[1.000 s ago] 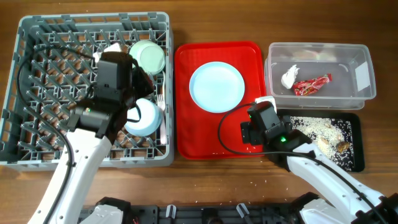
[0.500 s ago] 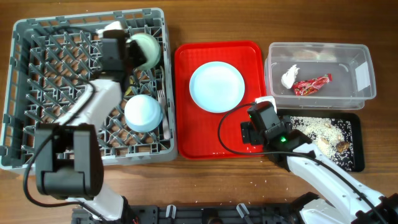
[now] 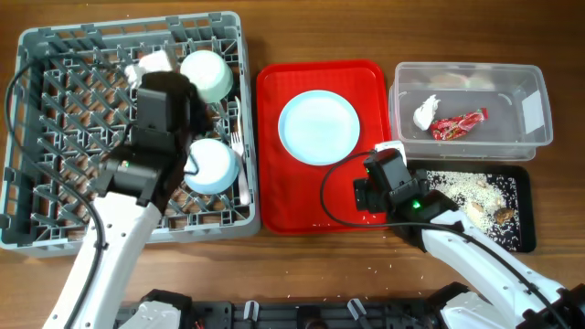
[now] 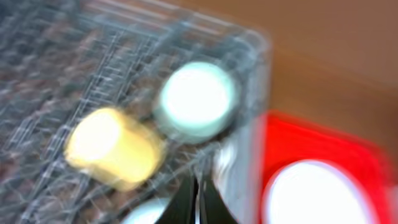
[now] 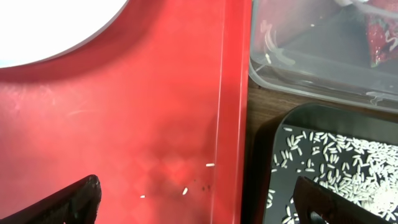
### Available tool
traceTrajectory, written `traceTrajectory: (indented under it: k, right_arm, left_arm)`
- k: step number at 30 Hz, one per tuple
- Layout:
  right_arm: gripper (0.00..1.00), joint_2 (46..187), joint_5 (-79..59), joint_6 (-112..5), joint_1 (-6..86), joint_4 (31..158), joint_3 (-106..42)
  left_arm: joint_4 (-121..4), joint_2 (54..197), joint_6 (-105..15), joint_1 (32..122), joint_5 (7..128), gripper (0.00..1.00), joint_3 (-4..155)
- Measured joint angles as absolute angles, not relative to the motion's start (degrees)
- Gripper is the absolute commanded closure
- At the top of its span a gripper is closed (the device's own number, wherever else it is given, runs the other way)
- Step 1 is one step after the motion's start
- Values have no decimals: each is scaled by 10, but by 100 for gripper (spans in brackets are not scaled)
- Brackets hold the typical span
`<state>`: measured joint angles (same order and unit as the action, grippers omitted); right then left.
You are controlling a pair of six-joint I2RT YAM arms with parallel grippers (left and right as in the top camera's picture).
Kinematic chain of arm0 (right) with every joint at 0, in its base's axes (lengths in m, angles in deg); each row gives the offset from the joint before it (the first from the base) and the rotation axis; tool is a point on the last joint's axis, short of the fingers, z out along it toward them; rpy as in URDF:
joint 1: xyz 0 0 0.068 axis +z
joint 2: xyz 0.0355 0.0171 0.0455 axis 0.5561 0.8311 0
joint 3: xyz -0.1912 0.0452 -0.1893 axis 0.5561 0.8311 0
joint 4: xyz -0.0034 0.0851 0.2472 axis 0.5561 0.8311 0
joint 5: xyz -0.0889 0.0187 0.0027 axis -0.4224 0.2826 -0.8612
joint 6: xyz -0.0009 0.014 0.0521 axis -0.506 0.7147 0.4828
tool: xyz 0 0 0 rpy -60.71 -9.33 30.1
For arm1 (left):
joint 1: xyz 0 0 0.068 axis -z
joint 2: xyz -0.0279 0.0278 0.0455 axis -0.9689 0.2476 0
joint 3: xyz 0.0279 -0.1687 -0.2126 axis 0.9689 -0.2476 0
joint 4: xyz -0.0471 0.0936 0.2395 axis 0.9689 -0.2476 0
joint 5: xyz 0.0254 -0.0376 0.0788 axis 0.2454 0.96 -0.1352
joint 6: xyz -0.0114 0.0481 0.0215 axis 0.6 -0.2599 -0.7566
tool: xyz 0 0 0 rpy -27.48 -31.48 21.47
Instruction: Sort waste into correct bins and load items into the dishwasher rack
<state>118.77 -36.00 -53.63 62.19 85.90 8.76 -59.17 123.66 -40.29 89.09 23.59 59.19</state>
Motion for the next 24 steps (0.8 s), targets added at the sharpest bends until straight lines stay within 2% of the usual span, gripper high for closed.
traceTrajectory:
  k: [2,5,9,14,19,22,24]
  right_arm:
    - [0,1188,-360,-536,622,859,88]
    - [0,1188,-360,-536,622,859,88]
    - [0,1188,-360,-536,622,859,88]
    - [0,1188,-360,-536,622,859,88]
    - [0,1188,-360,-536,622,859,88]
    - [0,1188,-360,-536,622,859,88]
    - [0,1188,-360,-536,622,859,88]
  left_arm:
    - [-648,1240,-381,849,227,96,587]
    - [-651,1239,-372,771,272,96,587]
    - [-640,1261,-386,686,410,96,587]
    - [-622,1361,-394,684,465,96,587]
    - [-620,1491,-396,684,433,96,586]
    - [-620,1491,-396,681,435,96,586]
    - [-636,1430,-396,685,452,96,594]
